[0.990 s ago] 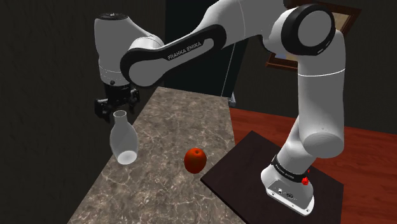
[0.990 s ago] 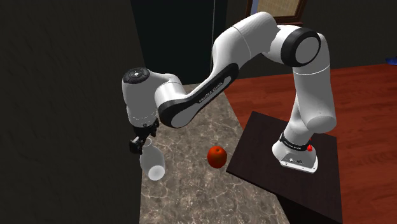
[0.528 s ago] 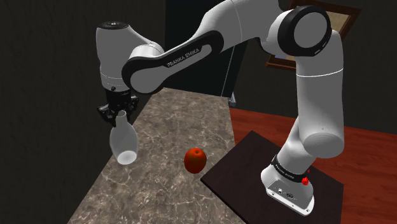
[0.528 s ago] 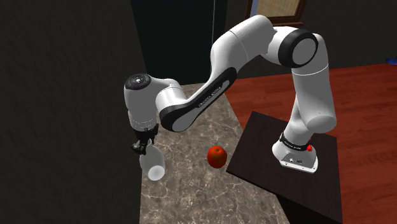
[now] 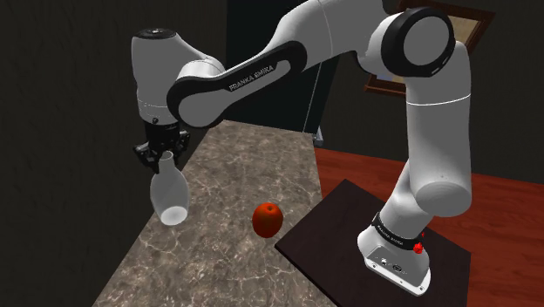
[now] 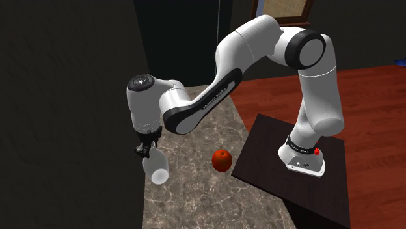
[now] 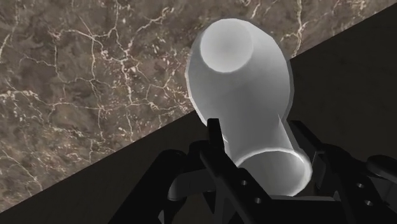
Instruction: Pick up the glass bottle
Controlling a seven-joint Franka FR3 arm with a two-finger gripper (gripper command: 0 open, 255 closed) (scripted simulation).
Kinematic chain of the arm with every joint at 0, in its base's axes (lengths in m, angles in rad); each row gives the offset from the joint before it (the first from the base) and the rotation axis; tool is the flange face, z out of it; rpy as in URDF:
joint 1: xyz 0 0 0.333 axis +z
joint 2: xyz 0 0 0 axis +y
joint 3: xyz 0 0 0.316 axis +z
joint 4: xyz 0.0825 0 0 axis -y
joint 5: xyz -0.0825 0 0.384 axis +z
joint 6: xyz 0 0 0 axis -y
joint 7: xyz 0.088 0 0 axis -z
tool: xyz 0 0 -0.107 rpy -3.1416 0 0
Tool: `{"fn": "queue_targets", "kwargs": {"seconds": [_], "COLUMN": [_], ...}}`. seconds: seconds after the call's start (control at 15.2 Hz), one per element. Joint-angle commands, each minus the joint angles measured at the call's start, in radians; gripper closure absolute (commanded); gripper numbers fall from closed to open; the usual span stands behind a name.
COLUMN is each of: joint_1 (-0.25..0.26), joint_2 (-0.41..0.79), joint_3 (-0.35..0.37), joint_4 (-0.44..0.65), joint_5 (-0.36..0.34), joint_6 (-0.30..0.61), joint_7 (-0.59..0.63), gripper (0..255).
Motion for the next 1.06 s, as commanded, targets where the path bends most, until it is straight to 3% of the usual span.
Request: {"fn": "queue_targets", "kwargs": {"seconds": [0.0,0.99], "joint_1": [-0.002,-0.009], "joint_2": [-0.009,-0.065], "joint_3": [0.003,0.026], "joint_4": [0.009,0.106], "joint_5": [0.007,0.053], "joint_6": [-0.017,-0.162], "joint_7": [-0.006,-0.048], "gripper": [255,255]}}
